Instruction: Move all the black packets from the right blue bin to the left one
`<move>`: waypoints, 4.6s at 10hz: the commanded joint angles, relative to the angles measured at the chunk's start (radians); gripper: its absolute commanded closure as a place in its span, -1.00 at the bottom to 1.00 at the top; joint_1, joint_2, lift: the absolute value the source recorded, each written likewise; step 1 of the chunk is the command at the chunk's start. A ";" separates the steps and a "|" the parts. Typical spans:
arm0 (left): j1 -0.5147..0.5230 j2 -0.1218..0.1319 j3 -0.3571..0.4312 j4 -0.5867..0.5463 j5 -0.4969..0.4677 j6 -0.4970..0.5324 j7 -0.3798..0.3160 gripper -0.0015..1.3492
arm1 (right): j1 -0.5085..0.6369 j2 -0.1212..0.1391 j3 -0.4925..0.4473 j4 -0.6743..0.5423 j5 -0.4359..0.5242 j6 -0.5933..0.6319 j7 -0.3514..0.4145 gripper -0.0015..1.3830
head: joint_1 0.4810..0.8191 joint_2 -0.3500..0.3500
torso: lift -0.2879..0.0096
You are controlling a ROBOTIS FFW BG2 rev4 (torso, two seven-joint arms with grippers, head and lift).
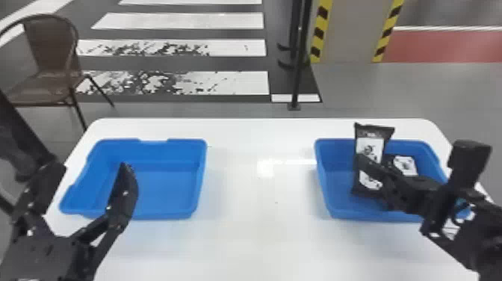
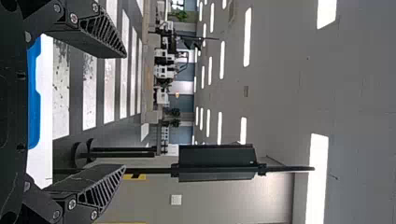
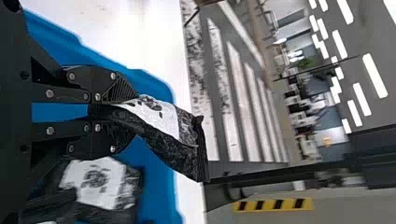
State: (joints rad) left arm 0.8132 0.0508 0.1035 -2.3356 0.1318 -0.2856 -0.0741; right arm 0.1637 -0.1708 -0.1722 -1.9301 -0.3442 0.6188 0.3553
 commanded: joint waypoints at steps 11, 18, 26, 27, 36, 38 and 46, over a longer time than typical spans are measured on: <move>-0.151 0.023 0.020 -0.105 0.183 0.519 -0.196 -0.69 | -0.245 -0.064 0.479 0.299 -0.410 -0.202 0.620 0.51 | 0.27 0.75 | -0.01; -0.234 0.047 -0.032 -0.095 0.341 0.752 -0.260 -0.69 | -0.277 -0.075 0.639 0.316 -0.469 -0.189 0.606 0.51 | 0.27 0.84 | -0.01; -0.207 0.057 -0.076 -0.135 0.231 0.668 -0.185 0.81 | -0.282 -0.078 0.661 0.336 -0.499 -0.189 0.603 0.51 | 0.27 0.93 | -0.01; -0.195 0.060 -0.086 -0.135 0.241 0.639 -0.170 0.81 | -0.282 -0.078 0.659 0.338 -0.503 -0.189 0.600 0.51 | 0.27 0.94 | -0.01; -0.391 0.055 -0.046 0.224 -0.228 0.430 -0.033 0.81 | -0.068 -0.070 0.378 0.105 -0.378 -0.192 0.412 -0.74 | 0.27 0.87 | -0.01; -0.502 0.063 -0.066 0.376 -0.313 0.364 -0.006 0.67 | -0.056 -0.070 0.356 0.071 -0.360 -0.184 0.401 -0.74 | 0.27 0.85 | -0.01; -0.222 0.078 -0.097 0.010 0.010 0.195 -0.021 -0.86 | 0.020 -0.047 0.045 -0.116 -0.194 0.115 0.197 -0.74 | 0.27 0.37 | -0.01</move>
State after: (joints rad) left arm 0.5455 0.1285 0.0084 -2.2691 0.1157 -0.1146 -0.0942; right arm 0.1839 -0.2218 -0.0996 -2.0371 -0.5594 0.7107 0.5554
